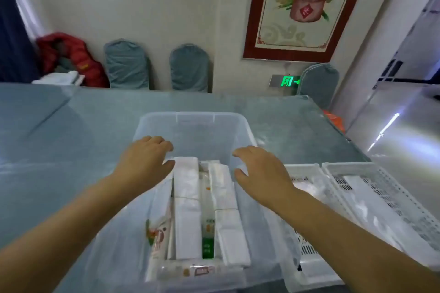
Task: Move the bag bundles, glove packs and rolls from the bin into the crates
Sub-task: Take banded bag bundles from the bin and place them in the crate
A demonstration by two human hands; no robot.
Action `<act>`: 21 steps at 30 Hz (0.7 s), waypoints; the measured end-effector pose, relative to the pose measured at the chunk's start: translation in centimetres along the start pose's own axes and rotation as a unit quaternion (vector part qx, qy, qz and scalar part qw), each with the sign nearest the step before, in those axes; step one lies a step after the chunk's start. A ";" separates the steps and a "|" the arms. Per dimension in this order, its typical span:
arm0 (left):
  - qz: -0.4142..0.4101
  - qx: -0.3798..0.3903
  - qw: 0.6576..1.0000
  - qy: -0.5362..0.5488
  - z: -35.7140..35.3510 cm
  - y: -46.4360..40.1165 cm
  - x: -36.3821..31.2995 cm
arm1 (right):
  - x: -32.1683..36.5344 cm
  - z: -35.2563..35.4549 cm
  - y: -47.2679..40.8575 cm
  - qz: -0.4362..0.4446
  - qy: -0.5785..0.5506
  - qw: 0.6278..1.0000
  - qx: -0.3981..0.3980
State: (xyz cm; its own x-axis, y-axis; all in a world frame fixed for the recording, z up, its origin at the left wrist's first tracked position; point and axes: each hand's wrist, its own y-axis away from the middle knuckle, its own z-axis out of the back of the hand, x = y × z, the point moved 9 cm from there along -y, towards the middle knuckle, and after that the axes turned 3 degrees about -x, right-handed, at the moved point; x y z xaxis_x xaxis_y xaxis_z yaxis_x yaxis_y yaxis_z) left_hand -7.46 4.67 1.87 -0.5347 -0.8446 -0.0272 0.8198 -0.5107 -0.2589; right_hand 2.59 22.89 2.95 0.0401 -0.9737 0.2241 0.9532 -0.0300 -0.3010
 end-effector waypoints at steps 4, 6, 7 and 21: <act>-0.014 -0.011 1.000 -0.014 -1.1 -0.8 2.6 | 1.9 -5.7 -3.6 -0.024 -0.063 0.995 0.069; -0.018 -0.011 1.000 -0.017 -1.8 -0.9 3.5 | 2.3 -9.6 -5.0 -0.056 -0.107 0.985 0.126; -0.016 -0.010 1.000 -0.016 -2.3 -0.9 4.1 | 2.4 -11.7 -5.5 -0.071 -0.127 0.977 0.154; 0.017 -0.043 0.994 0.097 -4.7 -0.1 6.9 | 1.4 -24.8 -2.3 -0.337 -0.196 0.887 0.248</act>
State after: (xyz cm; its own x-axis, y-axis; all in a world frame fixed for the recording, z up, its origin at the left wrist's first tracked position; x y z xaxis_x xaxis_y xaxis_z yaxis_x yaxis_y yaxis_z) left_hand -12.21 -0.30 -2.84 -0.5438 -0.8098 -0.2202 0.8217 -0.4604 -0.3359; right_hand -7.01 15.98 -19.01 -0.5804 -0.6159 0.5327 0.8110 -0.3783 0.4463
